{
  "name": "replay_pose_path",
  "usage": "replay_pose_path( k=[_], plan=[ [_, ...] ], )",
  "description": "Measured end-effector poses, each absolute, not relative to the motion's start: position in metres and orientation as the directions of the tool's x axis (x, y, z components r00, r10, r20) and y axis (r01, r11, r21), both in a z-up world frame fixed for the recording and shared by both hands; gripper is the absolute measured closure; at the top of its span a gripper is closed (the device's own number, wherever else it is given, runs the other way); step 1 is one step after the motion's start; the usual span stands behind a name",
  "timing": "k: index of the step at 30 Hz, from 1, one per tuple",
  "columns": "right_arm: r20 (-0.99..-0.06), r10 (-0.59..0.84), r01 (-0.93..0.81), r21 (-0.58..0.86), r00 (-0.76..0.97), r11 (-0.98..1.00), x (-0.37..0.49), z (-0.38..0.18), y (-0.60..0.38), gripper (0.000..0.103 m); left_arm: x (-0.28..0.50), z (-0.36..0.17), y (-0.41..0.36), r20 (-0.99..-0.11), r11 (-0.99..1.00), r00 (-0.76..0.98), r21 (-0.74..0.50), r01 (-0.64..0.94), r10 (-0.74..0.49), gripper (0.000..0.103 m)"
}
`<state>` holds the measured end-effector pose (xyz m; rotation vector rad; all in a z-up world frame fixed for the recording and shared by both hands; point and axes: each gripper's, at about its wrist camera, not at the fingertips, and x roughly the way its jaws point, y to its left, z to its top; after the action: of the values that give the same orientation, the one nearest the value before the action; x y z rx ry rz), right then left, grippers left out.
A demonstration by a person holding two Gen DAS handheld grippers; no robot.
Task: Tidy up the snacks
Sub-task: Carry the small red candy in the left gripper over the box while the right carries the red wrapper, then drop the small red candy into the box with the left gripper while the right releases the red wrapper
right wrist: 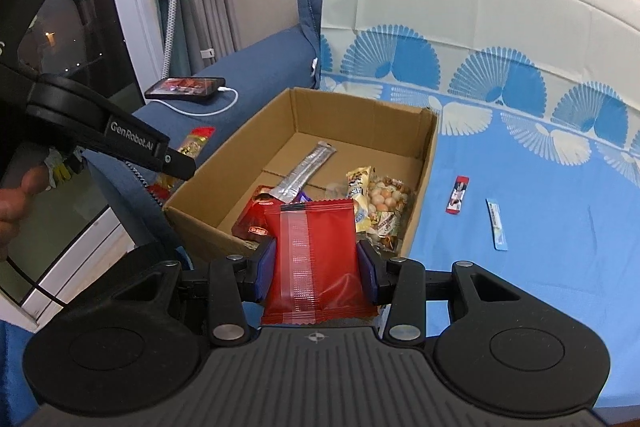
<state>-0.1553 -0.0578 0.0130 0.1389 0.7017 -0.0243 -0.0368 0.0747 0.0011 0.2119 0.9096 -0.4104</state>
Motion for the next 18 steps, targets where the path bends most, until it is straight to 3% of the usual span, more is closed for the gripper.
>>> replay_pose_path(
  k=[18],
  plan=[
    [-0.657, 0.045, 0.103, 0.186, 0.753, 0.977, -0.082, 0.0, -0.09, 0.057, 0.039, -0.013, 0.046, -0.823, 0.911, 0.521, 0.009, 0.412, -0.227, 0.084]
  ],
)
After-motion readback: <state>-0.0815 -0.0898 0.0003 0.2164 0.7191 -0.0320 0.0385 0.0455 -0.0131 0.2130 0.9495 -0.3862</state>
